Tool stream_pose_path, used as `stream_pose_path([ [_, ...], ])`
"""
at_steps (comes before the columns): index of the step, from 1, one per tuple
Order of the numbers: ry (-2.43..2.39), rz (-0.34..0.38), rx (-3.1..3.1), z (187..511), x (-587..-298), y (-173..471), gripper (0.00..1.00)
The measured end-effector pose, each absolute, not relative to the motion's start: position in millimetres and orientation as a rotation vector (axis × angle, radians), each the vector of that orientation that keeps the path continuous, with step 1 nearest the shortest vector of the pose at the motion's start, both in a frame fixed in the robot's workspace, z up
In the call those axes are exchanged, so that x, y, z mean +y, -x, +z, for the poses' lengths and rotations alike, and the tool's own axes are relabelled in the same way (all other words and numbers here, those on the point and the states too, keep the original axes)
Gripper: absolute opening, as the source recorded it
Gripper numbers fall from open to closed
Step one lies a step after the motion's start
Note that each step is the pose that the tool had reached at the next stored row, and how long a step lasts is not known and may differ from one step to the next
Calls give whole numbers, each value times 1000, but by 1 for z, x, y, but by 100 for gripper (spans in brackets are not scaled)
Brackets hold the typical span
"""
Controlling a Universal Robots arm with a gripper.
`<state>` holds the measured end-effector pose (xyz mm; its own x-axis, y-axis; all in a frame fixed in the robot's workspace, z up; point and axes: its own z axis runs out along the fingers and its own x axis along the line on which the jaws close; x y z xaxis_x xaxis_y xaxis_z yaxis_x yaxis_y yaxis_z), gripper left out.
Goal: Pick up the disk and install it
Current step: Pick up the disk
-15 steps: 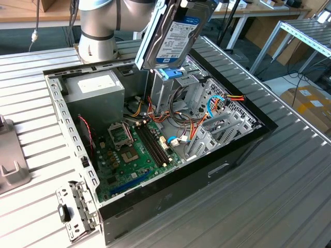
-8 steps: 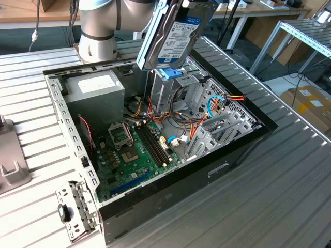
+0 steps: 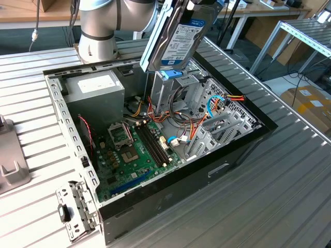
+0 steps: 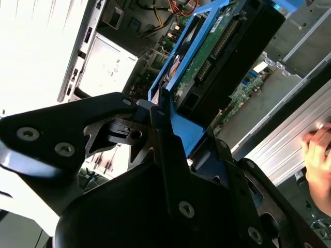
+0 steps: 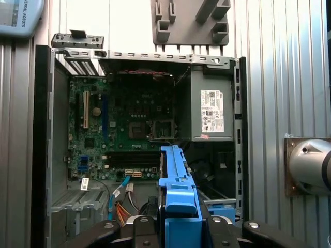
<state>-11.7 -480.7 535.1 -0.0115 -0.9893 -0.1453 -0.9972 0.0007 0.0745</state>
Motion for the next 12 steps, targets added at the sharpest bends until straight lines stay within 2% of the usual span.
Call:
stream_pose_path([
  [12,2172,241,2186,534,-485,10,37],
])
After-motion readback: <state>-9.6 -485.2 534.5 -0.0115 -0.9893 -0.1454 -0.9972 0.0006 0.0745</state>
